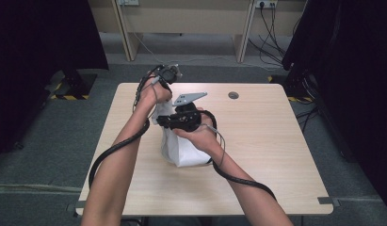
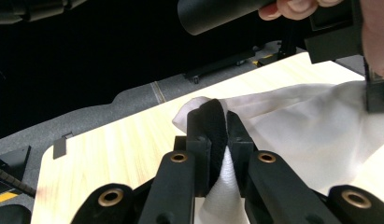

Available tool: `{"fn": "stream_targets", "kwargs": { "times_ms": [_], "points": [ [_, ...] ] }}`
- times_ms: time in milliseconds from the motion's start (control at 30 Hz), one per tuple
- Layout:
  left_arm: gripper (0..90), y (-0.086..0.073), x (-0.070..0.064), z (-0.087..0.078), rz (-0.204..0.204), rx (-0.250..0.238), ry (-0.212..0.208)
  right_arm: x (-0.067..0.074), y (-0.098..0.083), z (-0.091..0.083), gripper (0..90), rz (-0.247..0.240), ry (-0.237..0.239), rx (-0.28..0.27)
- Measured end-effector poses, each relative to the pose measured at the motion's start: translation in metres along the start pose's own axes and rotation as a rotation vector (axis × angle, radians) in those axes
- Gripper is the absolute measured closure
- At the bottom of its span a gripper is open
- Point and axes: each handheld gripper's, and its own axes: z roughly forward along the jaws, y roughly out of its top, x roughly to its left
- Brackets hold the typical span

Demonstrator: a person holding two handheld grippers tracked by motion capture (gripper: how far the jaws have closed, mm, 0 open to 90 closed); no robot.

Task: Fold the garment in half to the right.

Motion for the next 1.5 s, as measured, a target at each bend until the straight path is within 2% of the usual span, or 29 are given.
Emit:
{"fn": "stream_targets", "kwargs": {
  "times_ms": [333,1500],
  "points": [
    [84.2,0.009,-0.007,0.004,0.008,-0.005,-0.004,-0.003,-0.004,-0.007,84.6,0.006,-0.011,-0.002],
    [83.6,0.026,-0.022,0.018,0.002,-0.025,-0.009,-0.017,-0.023,-0.025,84.6,0.033,-0.040,-0.003]
  ]
}}
